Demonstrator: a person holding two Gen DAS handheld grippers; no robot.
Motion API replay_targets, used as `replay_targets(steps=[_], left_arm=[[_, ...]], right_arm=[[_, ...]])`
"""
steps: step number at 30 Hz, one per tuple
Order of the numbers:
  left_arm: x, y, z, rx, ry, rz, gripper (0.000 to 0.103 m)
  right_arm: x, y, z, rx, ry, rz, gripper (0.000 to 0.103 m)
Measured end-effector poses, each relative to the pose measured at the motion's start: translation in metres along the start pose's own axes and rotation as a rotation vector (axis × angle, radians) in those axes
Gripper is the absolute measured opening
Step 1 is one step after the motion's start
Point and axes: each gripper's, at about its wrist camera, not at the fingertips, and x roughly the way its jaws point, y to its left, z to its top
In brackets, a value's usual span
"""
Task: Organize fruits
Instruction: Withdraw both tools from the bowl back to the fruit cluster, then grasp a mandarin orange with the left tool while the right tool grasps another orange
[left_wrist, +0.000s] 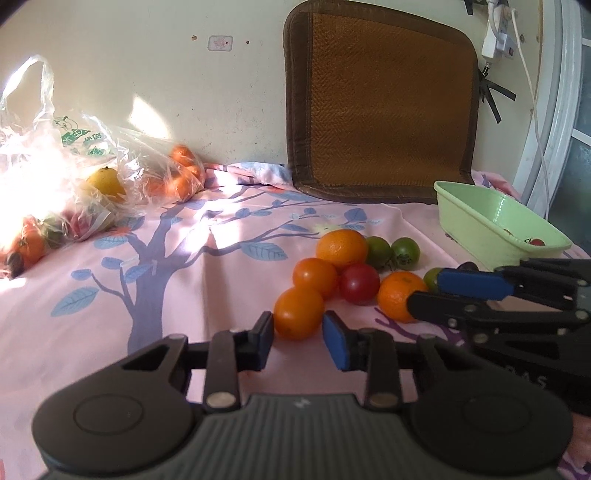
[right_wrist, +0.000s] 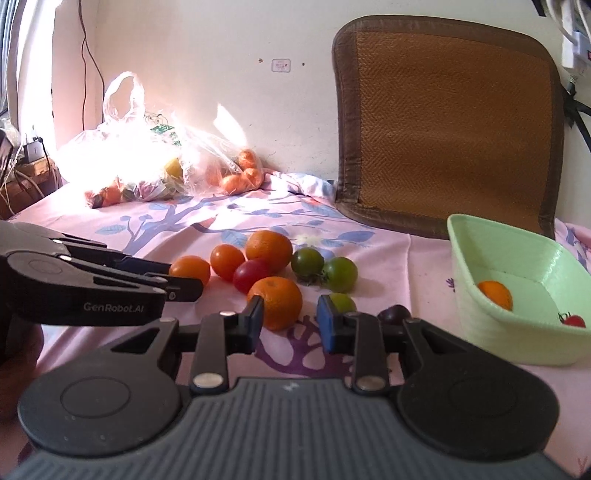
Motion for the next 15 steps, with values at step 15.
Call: replay_targets(steps=[15], left_arm=[[-0.042, -0.045, -0.022, 0.022, -0.010, -0.142, 0.029]], right_arm=[[-0.047, -0.012, -0.025, 0.033, -0.021, -0.046, 0.039]])
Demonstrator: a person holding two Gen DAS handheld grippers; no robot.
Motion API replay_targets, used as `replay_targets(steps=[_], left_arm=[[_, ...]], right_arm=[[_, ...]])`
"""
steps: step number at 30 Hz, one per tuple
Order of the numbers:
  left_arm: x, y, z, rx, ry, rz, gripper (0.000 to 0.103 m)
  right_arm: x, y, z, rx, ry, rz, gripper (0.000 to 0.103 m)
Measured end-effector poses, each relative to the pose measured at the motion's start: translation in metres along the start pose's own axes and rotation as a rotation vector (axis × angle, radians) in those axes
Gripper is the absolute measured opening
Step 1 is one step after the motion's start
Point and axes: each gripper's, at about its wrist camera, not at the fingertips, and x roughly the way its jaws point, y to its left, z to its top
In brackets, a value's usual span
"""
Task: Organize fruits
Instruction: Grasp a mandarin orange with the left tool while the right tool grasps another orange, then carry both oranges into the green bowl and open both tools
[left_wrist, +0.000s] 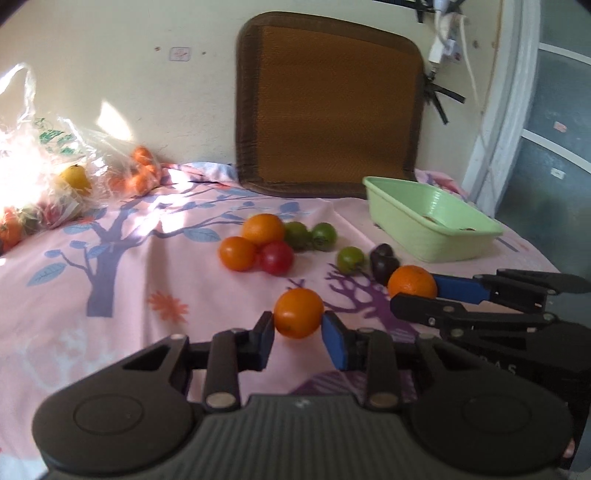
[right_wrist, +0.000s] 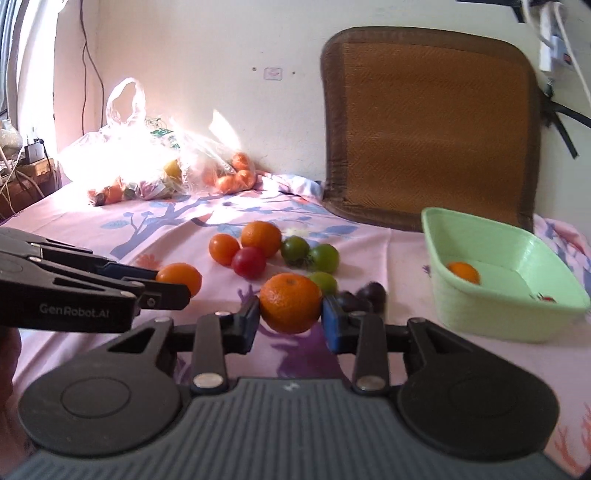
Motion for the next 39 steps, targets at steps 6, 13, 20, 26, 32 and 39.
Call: replay_targets(steps=[6, 13, 20, 26, 32, 39], left_arm=[[0.004, -0.058, -0.010, 0.117, 0.012, -0.076, 0.029], [0.016, -0.089, -0.022, 0.164, 0.045, -0.057, 0.029], [0.016, -0.093, -0.020, 0.175, 0.054, -0.030, 0.032], [0.017, -0.094, -0.017, 0.178, 0.056, -0.030, 0.033], [0.018, -0.094, -0.020, 0.180, 0.066, -0.027, 0.033], [0.014, -0.097, -0.025, 0.205, 0.054, -0.025, 0.030]], right_arm=[[-0.040, -0.032, -0.035, 0.094, 0.012, -0.127, 0.039], [-0.050, -0.047, -0.051, 0.143, 0.028, -0.162, 0.039], [-0.053, -0.050, -0.055, 0.160, 0.025, -0.138, 0.041], [-0.055, -0.051, -0.056, 0.168, 0.019, -0.134, 0.041], [-0.056, -0.052, -0.057, 0.171, 0.027, -0.133, 0.043], [-0.057, -0.054, -0.058, 0.168, 0.025, -0.126, 0.043]])
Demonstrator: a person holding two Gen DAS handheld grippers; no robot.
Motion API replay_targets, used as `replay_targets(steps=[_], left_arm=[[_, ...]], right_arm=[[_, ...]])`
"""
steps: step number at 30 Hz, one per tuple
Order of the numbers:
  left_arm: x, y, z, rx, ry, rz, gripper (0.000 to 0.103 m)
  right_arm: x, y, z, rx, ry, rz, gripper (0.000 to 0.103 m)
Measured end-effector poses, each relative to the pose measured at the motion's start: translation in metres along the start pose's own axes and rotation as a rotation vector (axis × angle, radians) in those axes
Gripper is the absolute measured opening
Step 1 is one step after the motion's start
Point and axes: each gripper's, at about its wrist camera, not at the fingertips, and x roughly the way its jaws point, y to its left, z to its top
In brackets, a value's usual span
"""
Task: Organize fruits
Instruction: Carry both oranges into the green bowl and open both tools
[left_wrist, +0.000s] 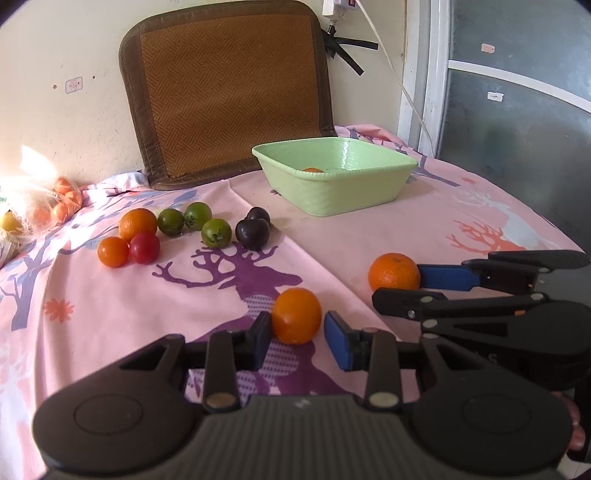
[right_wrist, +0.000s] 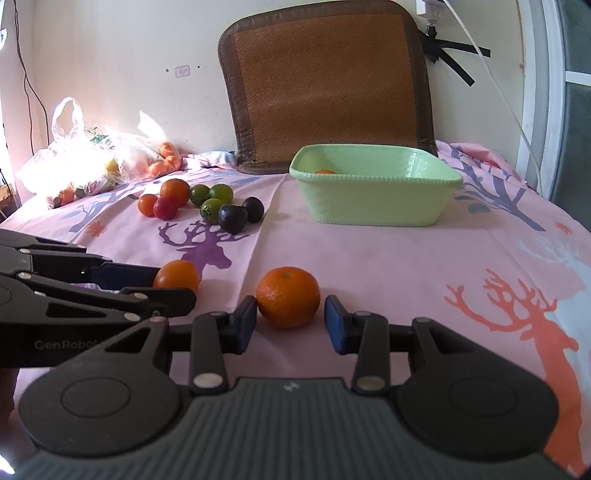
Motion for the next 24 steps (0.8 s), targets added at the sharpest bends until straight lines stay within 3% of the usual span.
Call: replay_targets(steps=[1, 6, 13, 18, 24], left_arm=[[0.000, 0.000, 0.000, -0.001, -0.002, -0.003, 0.030], [-0.001, 0.006, 0.021, -0.024, -0.026, -0.057, 0.030], [0.039, 0.008, 0.106, -0.018, -0.117, -0.119, 0.030], [0.097, 0.010, 0.148, -0.043, -0.066, -0.134, 0.030], [0.140, 0.012, 0.158, -0.073, 0.015, -0.126, 0.031]], right_arm=[[0.000, 0.000, 0.000, 0.000, 0.000, 0.006, 0.039], [-0.002, -0.003, 0.002, 0.011, -0.039, -0.006, 0.038], [0.004, -0.039, 0.050, 0.056, -0.197, -0.105, 0.038], [0.033, -0.062, 0.075, 0.074, -0.203, -0.140, 0.038], [0.060, -0.071, 0.078, 0.062, -0.159, -0.163, 0.039]])
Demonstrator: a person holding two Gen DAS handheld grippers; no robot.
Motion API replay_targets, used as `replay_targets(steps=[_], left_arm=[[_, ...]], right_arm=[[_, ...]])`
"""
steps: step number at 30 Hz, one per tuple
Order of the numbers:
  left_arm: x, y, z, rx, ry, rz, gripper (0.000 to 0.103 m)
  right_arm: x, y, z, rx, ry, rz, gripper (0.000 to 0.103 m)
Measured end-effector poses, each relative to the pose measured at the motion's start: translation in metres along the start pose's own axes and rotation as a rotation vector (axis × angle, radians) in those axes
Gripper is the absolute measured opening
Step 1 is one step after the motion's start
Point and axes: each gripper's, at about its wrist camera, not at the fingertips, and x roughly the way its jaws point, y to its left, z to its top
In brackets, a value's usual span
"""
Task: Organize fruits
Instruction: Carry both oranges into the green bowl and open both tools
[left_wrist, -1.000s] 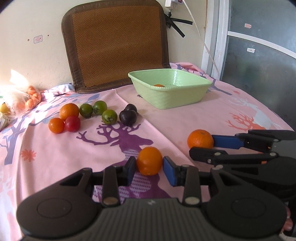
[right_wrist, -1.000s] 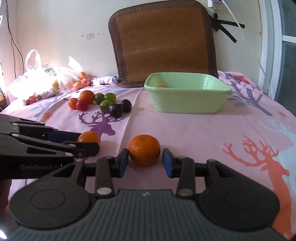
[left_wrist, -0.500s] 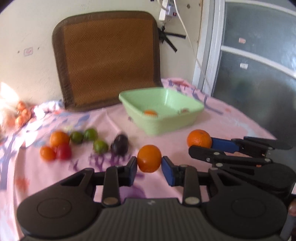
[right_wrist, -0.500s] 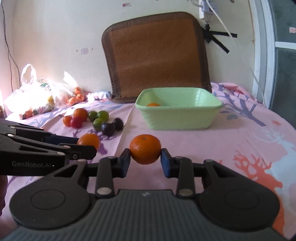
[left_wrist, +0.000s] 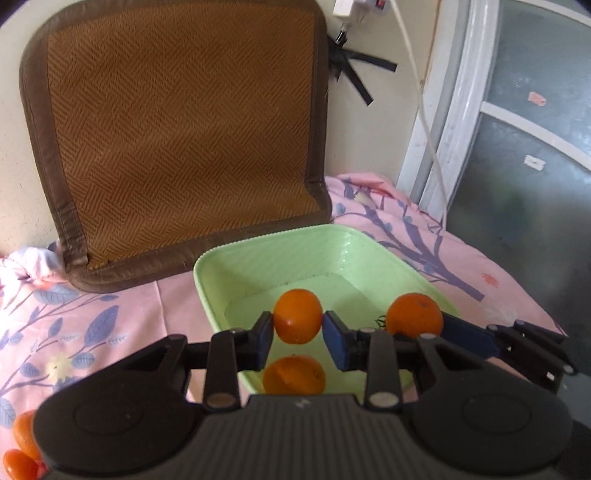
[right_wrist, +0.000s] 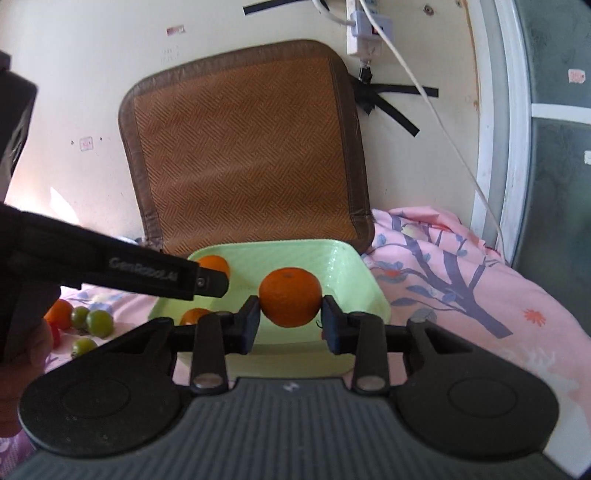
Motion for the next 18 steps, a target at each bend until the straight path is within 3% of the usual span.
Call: replay_targets(steps=[4, 5, 8, 13, 18], left_arm=[[0.005, -0.001, -0.001, 0.011, -0.006, 0.017, 0.049], [0.004, -0.001, -0.001, 0.016, -0.008, 0.023, 0.051], [-0.011, 0.002, 0.001, 0.014, -0.030, 0.032, 0.049], [-0.081, 0.030, 0.006, -0.043, -0.169, 0.049, 0.049], [-0.134, 0.055, -0.023, -0.045, -0.199, 0.123, 0.048]], right_arm=[[0.004, 0.001, -0.003, -0.003, -0.006, -0.011, 0.042], [0.004, 0.001, -0.003, -0.007, -0.010, -0.011, 0.049], [0.004, 0.001, -0.003, -0.004, -0.018, -0.009, 0.052], [-0.017, 0.001, 0.002, 0.020, -0.098, 0.006, 0.051], [-0.046, 0.007, -0.001, 0.061, -0.138, 0.096, 0.045]])
